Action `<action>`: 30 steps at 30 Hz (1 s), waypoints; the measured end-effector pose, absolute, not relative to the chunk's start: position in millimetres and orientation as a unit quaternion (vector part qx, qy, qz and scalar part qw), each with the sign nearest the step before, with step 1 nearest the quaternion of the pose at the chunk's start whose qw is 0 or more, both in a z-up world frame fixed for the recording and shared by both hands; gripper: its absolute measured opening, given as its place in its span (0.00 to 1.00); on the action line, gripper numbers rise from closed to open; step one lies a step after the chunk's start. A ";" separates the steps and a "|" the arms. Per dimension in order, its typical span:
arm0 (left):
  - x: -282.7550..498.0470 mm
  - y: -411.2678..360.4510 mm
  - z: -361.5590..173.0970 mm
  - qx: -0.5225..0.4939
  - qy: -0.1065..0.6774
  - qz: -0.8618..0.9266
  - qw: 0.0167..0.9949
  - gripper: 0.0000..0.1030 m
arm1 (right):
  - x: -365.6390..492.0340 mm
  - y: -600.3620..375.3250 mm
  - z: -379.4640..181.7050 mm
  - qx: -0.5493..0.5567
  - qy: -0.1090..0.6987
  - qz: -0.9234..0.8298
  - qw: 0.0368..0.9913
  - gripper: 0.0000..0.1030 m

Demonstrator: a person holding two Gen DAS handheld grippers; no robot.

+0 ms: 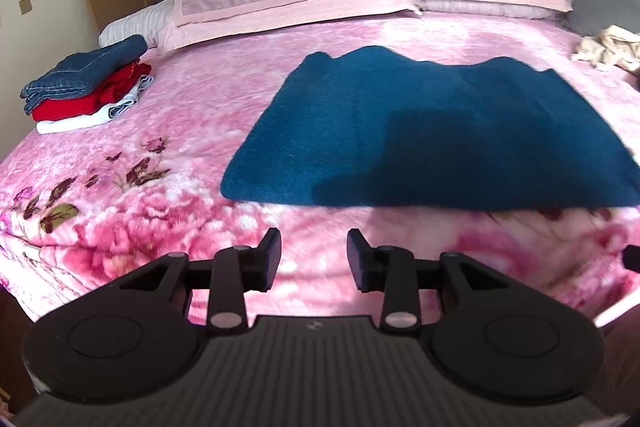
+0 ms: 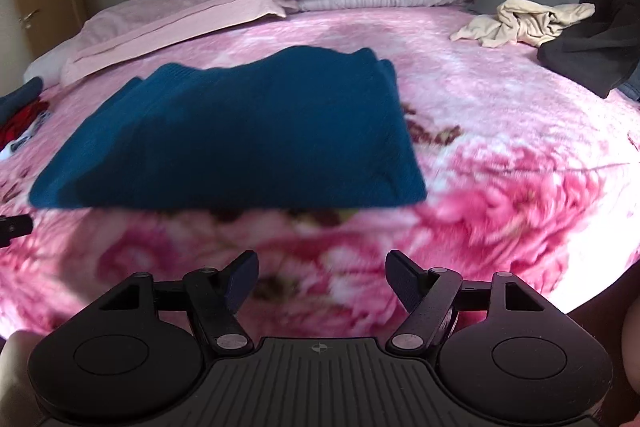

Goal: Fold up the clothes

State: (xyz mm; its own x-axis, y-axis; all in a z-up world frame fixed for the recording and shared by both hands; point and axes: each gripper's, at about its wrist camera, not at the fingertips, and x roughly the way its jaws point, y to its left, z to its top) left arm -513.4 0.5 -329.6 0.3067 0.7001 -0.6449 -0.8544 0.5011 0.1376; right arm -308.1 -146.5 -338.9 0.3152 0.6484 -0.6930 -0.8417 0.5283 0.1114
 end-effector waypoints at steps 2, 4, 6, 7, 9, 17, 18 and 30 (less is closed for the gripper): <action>-517.3 -11.8 -324.6 -0.112 0.328 0.482 0.805 0.32 | -316.1 -154.9 -334.5 -0.139 0.351 0.472 0.797 0.71; -521.8 -23.2 -318.9 -0.107 0.323 0.479 0.809 0.33 | -323.2 -164.4 -329.2 -0.136 0.343 0.476 0.798 0.71; -526.4 -33.8 -313.1 -0.102 0.317 0.477 0.813 0.33 | -329.4 -174.4 -322.9 -0.132 0.336 0.479 0.800 0.71; -528.7 -38.1 -310.2 -0.100 0.314 0.477 0.815 0.33 | -332.5 -178.9 -319.7 -0.131 0.332 0.480 0.801 0.71; -533.0 -44.9 -304.0 -0.097 0.307 0.476 0.819 0.34 | -338.1 -188.2 -313.4 -0.127 0.328 0.481 0.803 0.71; -530.7 -57.5 -286.9 -0.079 0.290 0.468 0.831 0.38 | -338.0 -203.0 -302.7 -0.106 0.327 0.480 0.807 0.71; -530.9 -55.8 -290.0 -0.085 0.290 0.463 0.833 0.38 | -336.2 -201.4 -304.2 -0.105 0.329 0.480 0.806 0.71; -488.3 68.8 -316.2 -0.143 0.285 0.441 0.839 0.28 | -223.8 -142.3 -324.4 -0.042 0.321 0.483 0.813 0.71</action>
